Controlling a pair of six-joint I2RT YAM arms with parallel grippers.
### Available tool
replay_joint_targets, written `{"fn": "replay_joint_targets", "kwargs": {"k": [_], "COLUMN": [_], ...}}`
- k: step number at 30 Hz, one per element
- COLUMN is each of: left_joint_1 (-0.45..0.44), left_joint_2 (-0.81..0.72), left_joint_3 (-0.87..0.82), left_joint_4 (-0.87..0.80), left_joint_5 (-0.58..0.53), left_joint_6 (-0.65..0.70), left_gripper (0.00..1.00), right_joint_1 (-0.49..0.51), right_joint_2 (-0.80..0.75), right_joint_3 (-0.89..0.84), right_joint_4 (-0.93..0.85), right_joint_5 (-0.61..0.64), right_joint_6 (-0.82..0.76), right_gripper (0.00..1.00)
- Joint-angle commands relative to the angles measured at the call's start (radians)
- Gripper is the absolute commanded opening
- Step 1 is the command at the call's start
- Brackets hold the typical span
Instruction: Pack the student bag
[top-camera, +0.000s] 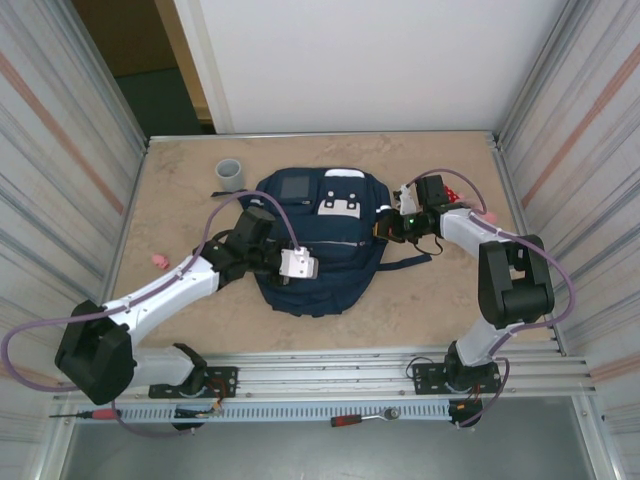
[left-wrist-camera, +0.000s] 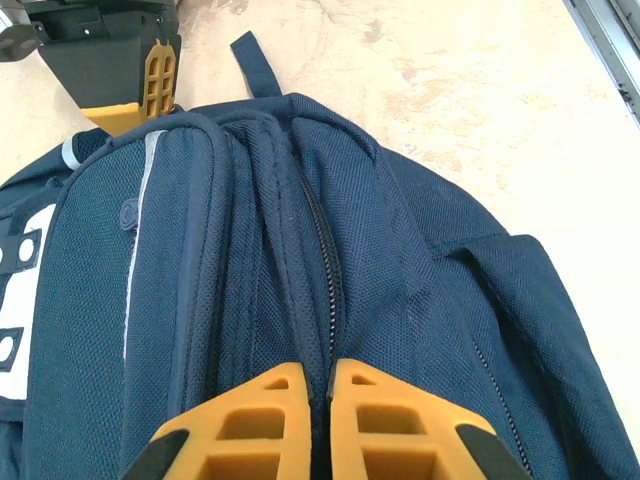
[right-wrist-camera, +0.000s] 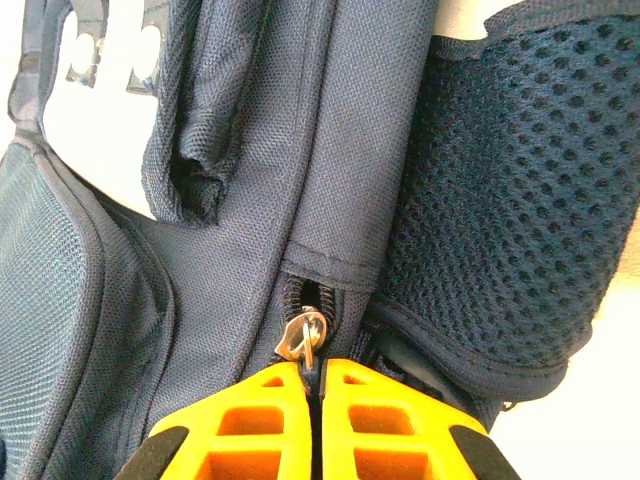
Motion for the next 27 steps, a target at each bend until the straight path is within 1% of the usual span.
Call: {"fn": "replay_joint_targets", "kwargs": {"k": [1,3,7,8,11,12,13,14,15,16,17,18,20,21,23,25,27], "left_joint_1": [-0.001,-0.008,-0.031,-0.033,-0.033,-0.033,-0.032,-0.033,-0.033,-0.031,-0.028,-0.020,0.022,0.050,0.131,0.197,0.212], "left_joint_2": [-0.081,-0.068,-0.071,-0.069,-0.079,-0.086,-0.096,-0.106,-0.115,-0.129,-0.143,-0.159,-0.195,-0.211,-0.243,-0.248,-0.227], "left_joint_3": [-0.020,-0.013,-0.013,-0.012,-0.016,-0.020,-0.026,-0.033,-0.035,-0.037,-0.038,-0.040,-0.052,-0.061,-0.090,-0.108,-0.082], "left_joint_4": [-0.189,-0.232,-0.236,-0.241,-0.236,-0.222,-0.206,-0.188,-0.175,-0.161,-0.147,-0.134,-0.086,-0.062,0.015,0.070,0.041], "left_joint_5": [0.136,0.128,0.115,0.107,0.088,0.084,0.080,0.073,0.071,0.065,0.057,0.054,0.068,0.074,0.106,0.144,0.139], "left_joint_6": [0.037,0.078,0.079,0.079,0.071,0.056,0.040,0.018,-0.004,-0.036,-0.072,-0.106,-0.185,-0.217,-0.287,-0.324,-0.308], "left_gripper": [0.00,0.00,0.00,0.00,0.01,0.05,0.09,0.17,0.24,0.33,0.42,0.48,0.60,0.64,0.69,0.71,0.71], "right_joint_1": [-0.090,-0.106,-0.115,-0.116,-0.108,-0.100,-0.094,-0.084,-0.079,-0.073,-0.070,-0.067,-0.063,-0.063,-0.056,-0.052,-0.044], "right_joint_2": [0.042,0.075,0.100,0.102,0.081,0.064,0.041,0.014,-0.015,-0.052,-0.094,-0.136,-0.232,-0.276,-0.387,-0.497,-0.592], "right_joint_3": [0.037,0.086,0.134,0.139,0.111,0.093,0.075,0.053,0.033,0.004,-0.024,-0.055,-0.118,-0.144,-0.208,-0.276,-0.332], "right_joint_4": [0.091,0.061,0.057,0.063,0.118,0.130,0.134,0.138,0.138,0.141,0.144,0.145,0.149,0.152,0.174,0.213,0.234], "right_joint_5": [0.309,0.299,0.314,0.303,0.217,0.203,0.196,0.185,0.181,0.177,0.177,0.179,0.178,0.174,0.172,0.197,0.239], "right_joint_6": [0.053,0.074,0.096,0.095,0.085,0.075,0.063,0.048,0.035,0.021,0.007,-0.005,-0.030,-0.039,-0.054,-0.048,-0.046], "right_gripper": [0.00,0.00,0.00,0.00,0.00,0.00,0.07,0.19,0.29,0.38,0.44,0.47,0.50,0.51,0.52,0.53,0.53]}}
